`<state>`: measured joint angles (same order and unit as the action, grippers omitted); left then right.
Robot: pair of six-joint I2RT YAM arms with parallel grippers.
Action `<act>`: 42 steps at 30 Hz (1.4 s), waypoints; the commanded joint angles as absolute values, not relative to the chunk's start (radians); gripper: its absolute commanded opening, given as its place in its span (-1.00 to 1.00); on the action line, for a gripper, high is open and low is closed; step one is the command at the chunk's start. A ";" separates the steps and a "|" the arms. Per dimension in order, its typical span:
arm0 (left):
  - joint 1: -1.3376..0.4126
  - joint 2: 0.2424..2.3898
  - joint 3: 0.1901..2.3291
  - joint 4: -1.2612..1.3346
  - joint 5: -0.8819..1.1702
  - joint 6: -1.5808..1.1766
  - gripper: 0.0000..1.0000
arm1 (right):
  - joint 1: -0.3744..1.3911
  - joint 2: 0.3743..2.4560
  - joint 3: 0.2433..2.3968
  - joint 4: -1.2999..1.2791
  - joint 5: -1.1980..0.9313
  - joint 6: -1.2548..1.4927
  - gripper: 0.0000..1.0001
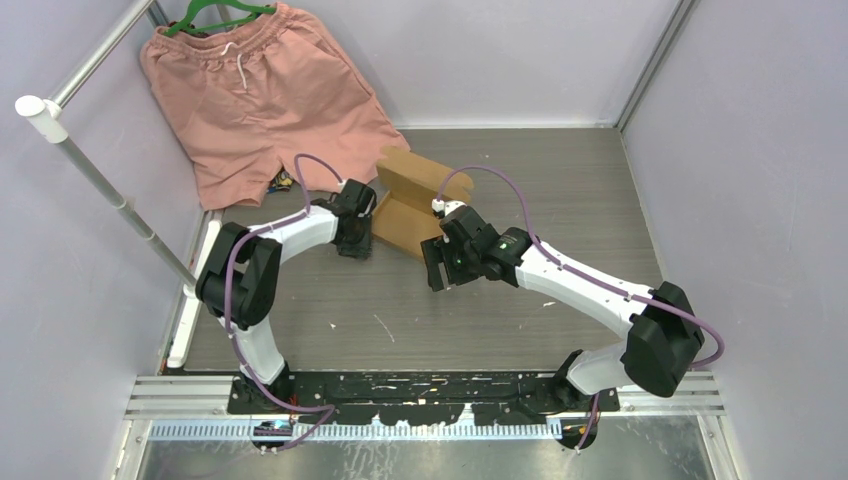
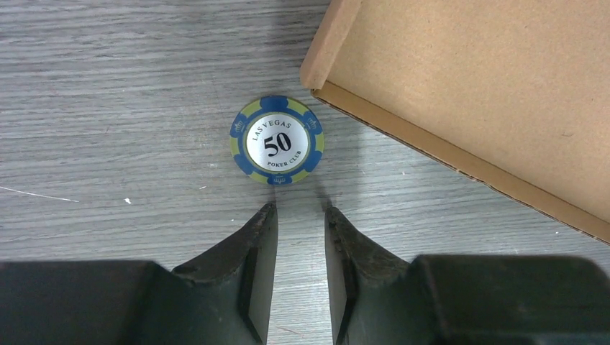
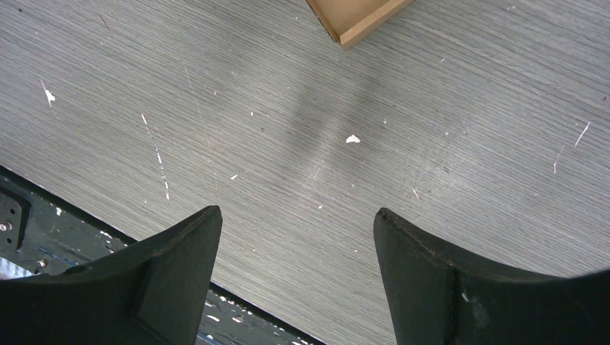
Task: Fold the paper box
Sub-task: Pick up the product from the center of the board.
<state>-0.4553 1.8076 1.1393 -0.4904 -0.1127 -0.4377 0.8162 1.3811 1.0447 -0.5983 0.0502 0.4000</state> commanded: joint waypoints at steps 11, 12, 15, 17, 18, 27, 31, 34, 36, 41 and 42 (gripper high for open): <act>-0.452 1.780 1.167 -0.585 -0.170 -0.427 0.28 | 0.815 1.366 1.071 -0.574 0.051 0.414 0.65; -0.450 1.786 1.173 -0.582 -0.173 -0.425 0.29 | 0.814 1.367 1.073 -0.577 0.051 0.413 0.65; -0.435 1.815 1.183 -0.557 -0.168 -0.427 0.30 | 0.816 1.367 1.077 -0.580 0.051 0.412 0.65; -0.423 1.828 1.184 -0.537 -0.157 -0.429 0.29 | 0.816 1.366 1.080 -0.581 0.051 0.411 0.65; -0.416 1.833 1.182 -0.525 -0.151 -0.430 0.29 | 0.816 1.367 1.079 -0.583 0.051 0.410 0.65; -0.399 1.882 1.210 -0.460 -0.121 -0.428 0.30 | 0.816 1.368 1.087 -0.593 0.052 0.405 0.65; -0.399 1.911 1.238 -0.463 -0.117 -0.425 0.30 | 0.814 1.370 1.090 -0.594 0.051 0.404 0.65; -0.399 1.920 1.248 -0.462 -0.108 -0.427 0.28 | 0.816 1.374 1.091 -0.595 0.051 0.403 0.65; -0.399 1.923 1.250 -0.460 -0.106 -0.428 0.27 | 0.813 1.375 1.091 -0.595 0.051 0.403 0.65; -0.400 1.927 1.252 -0.465 -0.099 -0.428 0.21 | 0.816 1.377 1.088 -0.594 0.051 0.403 0.65; -0.399 1.925 1.250 -0.465 -0.096 -0.428 0.18 | 0.815 1.377 1.088 -0.594 0.050 0.404 0.65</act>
<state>-0.4034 1.8904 1.2457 -0.4896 -0.1387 -0.4294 0.8158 1.3811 1.0454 -0.6075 0.0502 0.3996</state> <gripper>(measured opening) 0.612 0.824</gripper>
